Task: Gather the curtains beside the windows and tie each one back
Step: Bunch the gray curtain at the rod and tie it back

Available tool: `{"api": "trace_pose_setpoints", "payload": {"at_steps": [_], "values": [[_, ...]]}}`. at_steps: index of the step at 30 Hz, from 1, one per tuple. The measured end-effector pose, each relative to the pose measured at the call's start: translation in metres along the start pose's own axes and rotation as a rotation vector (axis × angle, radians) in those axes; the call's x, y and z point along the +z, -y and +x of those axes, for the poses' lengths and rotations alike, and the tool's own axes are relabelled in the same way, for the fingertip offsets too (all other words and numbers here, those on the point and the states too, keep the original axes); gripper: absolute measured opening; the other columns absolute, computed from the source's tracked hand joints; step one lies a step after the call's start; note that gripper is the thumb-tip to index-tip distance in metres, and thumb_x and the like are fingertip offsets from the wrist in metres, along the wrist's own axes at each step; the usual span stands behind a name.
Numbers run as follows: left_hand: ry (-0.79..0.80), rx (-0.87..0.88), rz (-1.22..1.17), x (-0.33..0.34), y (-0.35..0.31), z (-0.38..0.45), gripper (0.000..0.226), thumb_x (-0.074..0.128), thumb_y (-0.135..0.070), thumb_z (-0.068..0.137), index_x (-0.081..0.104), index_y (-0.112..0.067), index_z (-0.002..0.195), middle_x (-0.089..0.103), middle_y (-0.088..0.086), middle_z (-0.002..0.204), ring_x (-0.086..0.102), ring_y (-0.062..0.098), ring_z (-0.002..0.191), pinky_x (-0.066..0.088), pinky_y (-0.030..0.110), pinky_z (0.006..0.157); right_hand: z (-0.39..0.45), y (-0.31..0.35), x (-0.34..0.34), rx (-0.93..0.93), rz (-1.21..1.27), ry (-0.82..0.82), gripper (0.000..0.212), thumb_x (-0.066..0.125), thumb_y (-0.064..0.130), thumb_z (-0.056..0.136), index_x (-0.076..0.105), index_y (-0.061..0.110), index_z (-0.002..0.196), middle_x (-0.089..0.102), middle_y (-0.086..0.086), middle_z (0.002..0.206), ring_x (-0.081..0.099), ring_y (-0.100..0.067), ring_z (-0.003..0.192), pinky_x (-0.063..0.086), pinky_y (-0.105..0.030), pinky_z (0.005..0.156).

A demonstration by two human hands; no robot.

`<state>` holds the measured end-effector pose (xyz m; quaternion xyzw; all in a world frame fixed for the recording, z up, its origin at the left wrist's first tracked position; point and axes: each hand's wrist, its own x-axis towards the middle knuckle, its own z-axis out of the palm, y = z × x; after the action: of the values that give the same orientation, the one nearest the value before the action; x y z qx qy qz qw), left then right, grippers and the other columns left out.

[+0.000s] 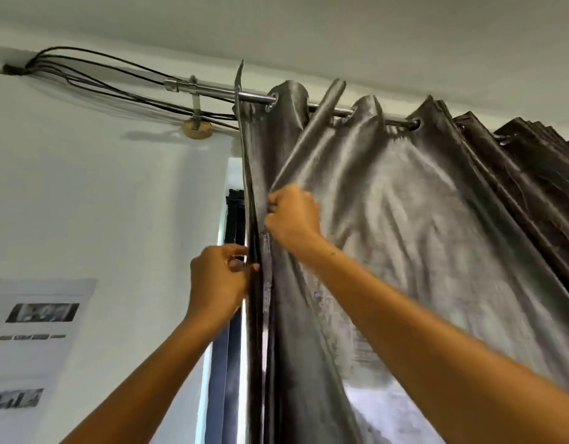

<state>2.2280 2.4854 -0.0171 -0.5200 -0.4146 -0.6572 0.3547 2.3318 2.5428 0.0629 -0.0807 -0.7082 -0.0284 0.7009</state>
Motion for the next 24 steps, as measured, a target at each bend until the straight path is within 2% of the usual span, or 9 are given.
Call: {"api": "trace_pose_setpoints", "payload": {"at_steps": [2,5,7,9,12,17,19,22,24], "values": [[0.005,0.039,0.011,-0.007,0.002,0.006,0.017,0.071,-0.004,0.080,0.072,-0.014,0.093,0.073,0.008,0.085,0.068,0.018,0.075,0.057,0.031,0.079,0.006,0.004,0.001,-0.038,-0.024,0.076,0.032,0.046,-0.008,0.075,0.036,0.012,0.052,0.041,-0.006,0.058,0.048,-0.030,0.069,0.044,-0.037,0.062],[0.017,0.100,0.081,-0.007,-0.006,0.023,0.023,0.070,-0.006,0.081,0.072,-0.008,0.103,0.072,0.007,0.093,0.063,0.007,0.077,0.047,0.006,0.073,0.011,-0.021,-0.013,0.016,-0.200,0.199,0.031,0.048,-0.004,0.076,0.031,0.013,0.055,0.036,-0.012,0.063,0.042,-0.028,0.072,0.038,-0.032,0.059],[0.031,0.111,0.081,0.001,-0.011,0.040,0.025,0.070,-0.006,0.081,0.071,-0.008,0.105,0.070,0.006,0.092,0.063,0.011,0.081,0.049,0.015,0.076,0.010,-0.036,-0.026,0.140,-0.206,0.240,0.032,0.058,0.003,0.080,0.036,0.011,0.059,0.038,-0.013,0.063,0.047,-0.027,0.075,0.038,-0.029,0.055],[0.038,0.129,0.125,0.011,-0.014,0.054,0.013,0.069,-0.002,0.080,0.070,-0.010,0.091,0.065,0.007,0.084,0.061,0.016,0.079,0.053,0.026,0.079,0.007,-0.045,-0.042,0.223,-0.189,0.252,0.027,0.068,0.018,0.084,0.048,0.003,0.074,0.050,-0.008,0.074,0.053,-0.027,0.083,0.044,-0.031,0.061],[0.058,0.160,0.217,0.033,-0.014,0.070,0.030,0.060,0.008,0.076,0.042,-0.013,0.063,0.046,0.007,0.064,0.044,0.017,0.062,0.041,0.023,0.064,0.009,-0.062,-0.064,0.258,-0.138,0.101,0.026,0.066,0.021,0.088,0.054,0.000,0.097,0.055,-0.009,0.098,0.053,-0.025,0.091,0.045,-0.031,0.075],[0.133,0.180,0.157,0.082,-0.025,0.083,0.039,0.055,0.011,0.070,0.032,-0.019,0.080,0.037,-0.005,0.080,0.028,0.011,0.072,0.023,0.025,0.065,0.017,-0.107,-0.086,0.292,-0.173,-0.100,0.039,0.059,0.010,0.087,0.048,0.001,0.124,0.058,-0.017,0.119,0.055,-0.036,0.110,0.043,-0.035,0.080],[0.131,0.173,0.106,0.107,-0.039,0.088,0.039,0.056,0.012,0.070,0.032,-0.017,0.081,0.037,-0.003,0.081,0.032,0.011,0.075,0.023,0.025,0.069,0.019,-0.123,-0.100,0.233,-0.141,-0.136,0.026,0.061,0.024,0.090,0.060,0.006,0.108,0.064,-0.015,0.109,0.057,-0.035,0.107,0.044,-0.034,0.080],[0.153,0.163,0.033,0.138,-0.067,0.094,0.032,0.058,0.011,0.069,0.050,-0.019,0.074,0.047,0.002,0.072,0.043,0.013,0.069,0.039,0.029,0.068,0.025,-0.147,-0.123,0.243,-0.036,-0.223,0.041,0.048,0.041,0.096,0.062,0.009,0.075,0.064,-0.013,0.083,0.059,-0.035,0.098,0.039,-0.034,0.070],[0.171,0.163,0.029,0.145,-0.079,0.094,0.026,0.059,0.011,0.071,0.057,-0.015,0.070,0.050,0.005,0.070,0.046,0.014,0.067,0.039,0.029,0.064,0.037,-0.171,-0.130,0.250,-0.099,-0.251,0.036,0.049,0.042,0.096,0.062,0.011,0.084,0.064,-0.017,0.098,0.057,-0.038,0.104,0.040,-0.036,0.073]]}}
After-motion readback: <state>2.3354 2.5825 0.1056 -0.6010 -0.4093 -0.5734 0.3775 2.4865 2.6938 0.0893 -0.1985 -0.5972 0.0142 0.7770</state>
